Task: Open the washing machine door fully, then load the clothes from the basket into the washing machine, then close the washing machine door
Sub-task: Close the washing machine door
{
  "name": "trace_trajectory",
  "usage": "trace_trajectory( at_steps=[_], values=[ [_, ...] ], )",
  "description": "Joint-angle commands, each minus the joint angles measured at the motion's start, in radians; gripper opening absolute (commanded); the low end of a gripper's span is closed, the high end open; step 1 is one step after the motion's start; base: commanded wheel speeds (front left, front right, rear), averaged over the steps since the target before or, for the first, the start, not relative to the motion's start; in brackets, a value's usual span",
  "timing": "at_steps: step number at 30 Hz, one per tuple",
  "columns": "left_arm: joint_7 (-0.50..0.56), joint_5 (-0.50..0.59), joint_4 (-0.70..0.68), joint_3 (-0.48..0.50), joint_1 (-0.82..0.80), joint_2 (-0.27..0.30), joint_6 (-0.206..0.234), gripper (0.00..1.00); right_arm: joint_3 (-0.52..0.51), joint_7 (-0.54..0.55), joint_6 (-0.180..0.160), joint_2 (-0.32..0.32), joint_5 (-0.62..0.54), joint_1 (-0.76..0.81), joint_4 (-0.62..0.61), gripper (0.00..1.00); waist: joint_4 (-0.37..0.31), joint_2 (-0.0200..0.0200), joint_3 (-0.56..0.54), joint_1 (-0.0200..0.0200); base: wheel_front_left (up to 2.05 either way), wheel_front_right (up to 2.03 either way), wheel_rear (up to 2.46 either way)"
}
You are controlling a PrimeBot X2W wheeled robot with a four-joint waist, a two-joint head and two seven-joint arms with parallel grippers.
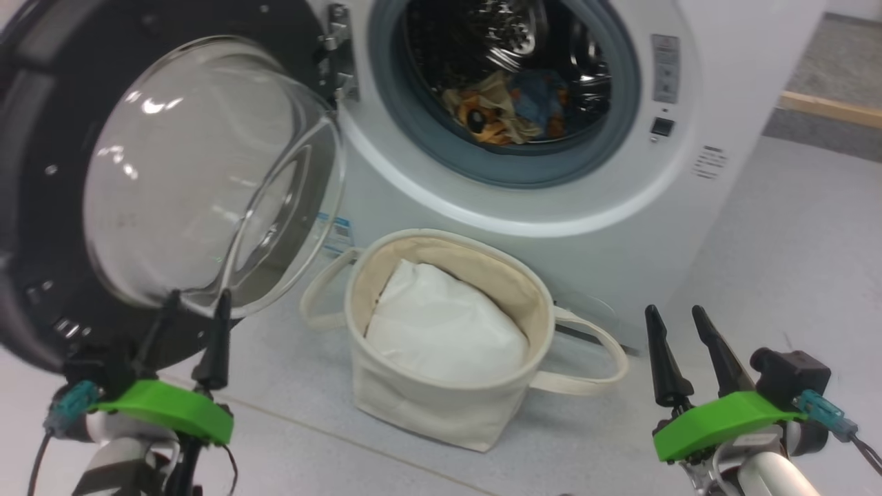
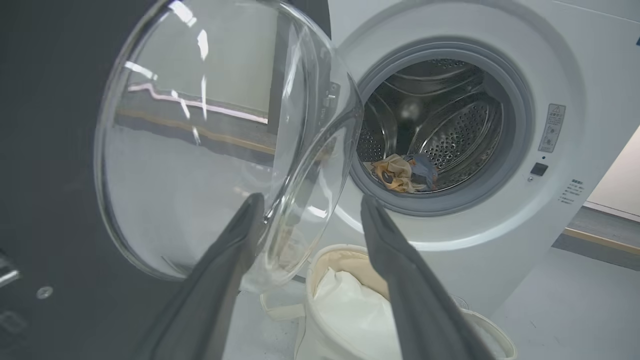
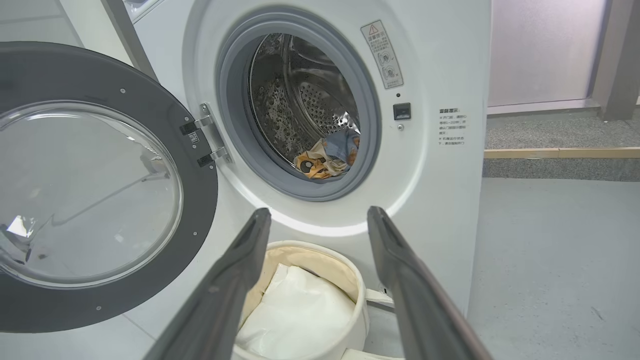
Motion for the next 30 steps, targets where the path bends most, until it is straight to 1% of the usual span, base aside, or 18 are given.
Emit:
trace_trajectory(
  at_steps=[1,3,6,11,18,30],
  values=[
    [-0.012,0.014,-0.045,0.056,-0.036,0.022,0.017,1.00,0.013,-0.012,0.001,-0.006,0.009,-0.016,-0.027,1.00,0.028,0.0001,-0.004,0.0000,0.00,0.00,0.00],
    [-0.012,0.028,-0.054,0.068,-0.034,0.015,0.029,1.00,0.011,-0.012,0.001,-0.002,0.012,-0.016,-0.026,1.00,0.048,0.0001,-0.007,0.0000,0.00,0.00,0.00],
    [-0.012,0.045,-0.056,0.074,-0.029,0.008,0.034,1.00,0.014,-0.012,0.001,0.002,0.015,-0.016,-0.024,1.00,0.078,0.0001,-0.011,0.0000,0.00,0.00,0.00],
    [-0.012,0.061,-0.062,0.093,-0.017,0.002,0.034,1.00,0.015,-0.012,0.001,0.006,0.017,-0.014,-0.022,1.00,0.136,0.0001,-0.020,0.0000,0.00,0.00,0.00],
    [-0.012,0.071,-0.073,0.106,-0.005,0.000,0.030,1.00,0.019,-0.012,0.001,0.011,0.021,-0.012,-0.021,1.00,0.192,0.0001,-0.028,0.0000,0.00,0.00,0.00],
    [-0.012,0.080,-0.116,0.156,0.030,0.010,0.050,1.00,0.074,-0.012,0.001,0.014,0.029,-0.067,0.007,1.00,0.221,0.0001,-0.002,0.0000,0.00,0.00,0.00]
  ],
)
